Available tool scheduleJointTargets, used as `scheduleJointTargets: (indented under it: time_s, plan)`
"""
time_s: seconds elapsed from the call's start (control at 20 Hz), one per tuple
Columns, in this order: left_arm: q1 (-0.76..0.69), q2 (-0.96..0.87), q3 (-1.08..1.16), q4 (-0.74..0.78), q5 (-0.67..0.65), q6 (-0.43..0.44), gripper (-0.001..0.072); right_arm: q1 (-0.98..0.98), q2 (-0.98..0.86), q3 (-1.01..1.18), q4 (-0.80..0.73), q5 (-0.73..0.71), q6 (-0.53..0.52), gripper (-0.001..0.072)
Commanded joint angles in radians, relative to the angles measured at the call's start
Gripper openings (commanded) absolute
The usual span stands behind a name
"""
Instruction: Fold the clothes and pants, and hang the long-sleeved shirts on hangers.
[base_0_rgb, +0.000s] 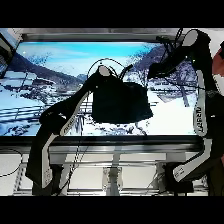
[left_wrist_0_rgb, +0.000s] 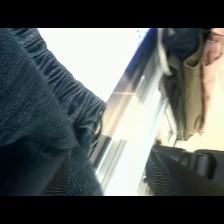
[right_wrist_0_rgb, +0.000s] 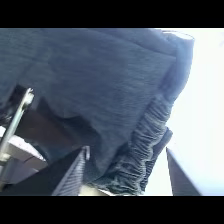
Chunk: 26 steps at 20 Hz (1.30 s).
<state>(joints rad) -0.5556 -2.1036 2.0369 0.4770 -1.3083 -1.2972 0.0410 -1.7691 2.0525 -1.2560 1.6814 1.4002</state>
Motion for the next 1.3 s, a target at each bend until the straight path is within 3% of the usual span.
scheduleJointTargets:
  time_s: [0.0,0.05,0.15,0.2,0.25,0.35,0.45,0.55,1.1,1.2,1.25]
  plan:
    - [0.033,0.006,-0.001,-0.053,-0.064,0.057,0.0322,-0.035,0.000,-0.002,-0.051,-0.011,0.031,0.0612]
    - [0.063,0.017,-0.001,-0.034,-0.102,0.056,0.0318,-0.052,0.000,-0.015,-0.045,-0.009,0.033,0.0613]
    - [0.126,0.054,-0.007,0.094,-0.185,0.020,0.0155,-0.077,-0.002,-0.083,-0.011,-0.011,0.034,0.0616]
    - [0.148,0.078,-0.013,0.203,-0.222,-0.011,0.0146,-0.080,-0.010,-0.124,0.011,-0.011,0.024,0.0618]
    - [0.165,0.105,-0.024,0.331,-0.258,-0.048,0.0145,-0.080,-0.021,-0.171,0.035,-0.024,0.009,0.0687]
    - [0.177,0.150,-0.055,0.512,-0.296,-0.064,0.0088,-0.069,-0.049,-0.246,0.100,-0.056,-0.027,0.0689]
    - [0.175,0.170,-0.094,0.531,-0.298,-0.064,0.0087,-0.046,-0.087,-0.292,0.152,-0.077,-0.061,0.0689]
    - [0.158,0.172,-0.129,0.529,-0.297,-0.051,0.0025,-0.019,-0.123,-0.298,0.172,-0.094,-0.087,0.0690]
    - [-0.029,0.172,-0.282,0.537,-0.212,-0.013,0.0024,0.036,-0.209,-0.299,0.187,-0.140,-0.081,0.0669]
    - [-0.053,0.178,-0.296,0.538,-0.205,-0.003,0.0024,0.047,-0.230,-0.312,0.185,-0.138,-0.081,0.0502]
    - [-0.060,0.189,-0.296,0.544,-0.198,-0.004,0.0024,0.053,-0.238,-0.323,0.182,-0.137,-0.082,0.0360]
